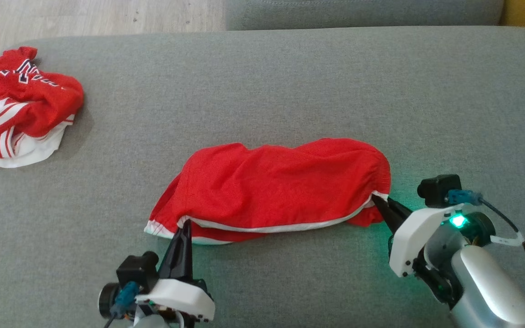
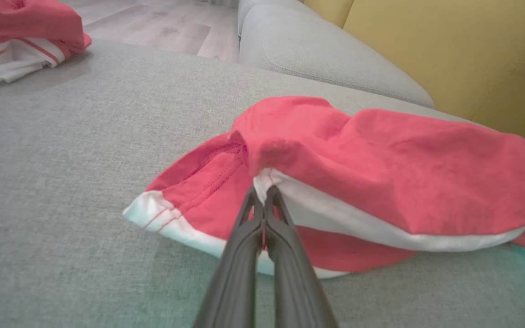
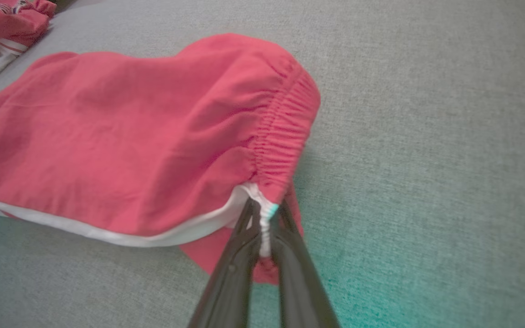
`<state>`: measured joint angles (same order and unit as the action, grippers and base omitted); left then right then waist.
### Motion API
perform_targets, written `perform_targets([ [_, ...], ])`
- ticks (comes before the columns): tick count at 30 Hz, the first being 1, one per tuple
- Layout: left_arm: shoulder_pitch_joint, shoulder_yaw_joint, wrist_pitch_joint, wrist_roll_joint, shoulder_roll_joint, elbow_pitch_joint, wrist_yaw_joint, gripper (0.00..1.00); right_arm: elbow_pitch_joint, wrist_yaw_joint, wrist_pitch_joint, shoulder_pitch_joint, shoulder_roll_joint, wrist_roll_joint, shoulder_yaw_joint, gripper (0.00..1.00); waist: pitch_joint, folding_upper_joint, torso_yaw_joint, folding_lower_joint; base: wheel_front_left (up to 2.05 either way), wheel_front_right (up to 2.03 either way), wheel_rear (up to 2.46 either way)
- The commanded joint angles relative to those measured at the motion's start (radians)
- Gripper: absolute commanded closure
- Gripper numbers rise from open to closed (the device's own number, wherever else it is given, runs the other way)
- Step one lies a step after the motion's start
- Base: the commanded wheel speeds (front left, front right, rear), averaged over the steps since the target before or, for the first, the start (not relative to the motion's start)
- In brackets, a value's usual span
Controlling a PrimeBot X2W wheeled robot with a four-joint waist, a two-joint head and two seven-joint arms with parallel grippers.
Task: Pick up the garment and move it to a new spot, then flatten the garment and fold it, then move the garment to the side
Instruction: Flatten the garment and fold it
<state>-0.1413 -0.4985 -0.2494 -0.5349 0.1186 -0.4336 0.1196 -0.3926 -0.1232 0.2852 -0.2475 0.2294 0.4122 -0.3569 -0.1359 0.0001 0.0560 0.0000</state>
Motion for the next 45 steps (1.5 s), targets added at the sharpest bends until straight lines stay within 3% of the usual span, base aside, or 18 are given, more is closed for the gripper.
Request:
perform_targets([
  [1, -0.02, 0.039, -0.012, 0.007, 0.015, 0.033, 0.006, 1.0, 0.038, -0.008, 0.002, -0.027, 0.012, 0.009, -0.02, 1.0, 0.001, -0.0001, -0.001, 0.0, 0.0, 0.0, 0.0],
  [10, -0.022, 0.046, -0.012, 0.023, 0.045, 0.123, 0.011, 1.0, 0.123, -0.008, -0.052, -0.023, 0.036, 0.077, -0.021, 1.0, 0.028, -0.0001, -0.007, 0.0, 0.0, 0.0, 0.0],
  [17, -0.041, 0.072, 0.034, 0.033, 0.13, 0.314, 0.014, 1.0, 0.262, -0.008, -0.08, -0.009, 0.059, 0.148, 0.005, 1.0, 0.118, -0.0001, -0.01, 0.0, 0.0, 0.0, 0.0],
  [27, -0.174, 0.133, 0.26, 0.063, 0.321, 0.69, 0.01, 1.0, 0.564, -0.008, -0.041, 0.011, 0.094, 0.184, 0.12, 1.0, 0.222, -0.0001, -0.028, 0.0, 0.0, 0.0, 0.0],
  [32, -0.285, 0.165, 0.39, 0.04, 0.379, 0.809, -0.005, 1.0, 0.704, -0.008, 0.028, -0.002, 0.093, 0.158, 0.187, 1.0, 0.225, -0.0001, -0.035, 0.0, 0.0, 0.0, 0.0],
  [38, -0.42, 0.158, 0.5, 0.011, 0.412, 0.729, -0.052, 1.0, 0.704, -0.008, 0.121, -0.072, 0.085, 0.138, 0.194, 1.0, 0.17, -0.0001, -0.039, 0.0, 0.0, 0.0, 0.0],
  [45, -0.655, 0.141, 0.544, 0.002, 0.387, 0.492, -0.112, 1.0, 0.498, -0.008, 0.141, -0.346, 0.067, 0.114, 0.108, 1.0, -0.004, -0.0001, -0.052, 0.0, 0.0, 0.0, 0.0],
])
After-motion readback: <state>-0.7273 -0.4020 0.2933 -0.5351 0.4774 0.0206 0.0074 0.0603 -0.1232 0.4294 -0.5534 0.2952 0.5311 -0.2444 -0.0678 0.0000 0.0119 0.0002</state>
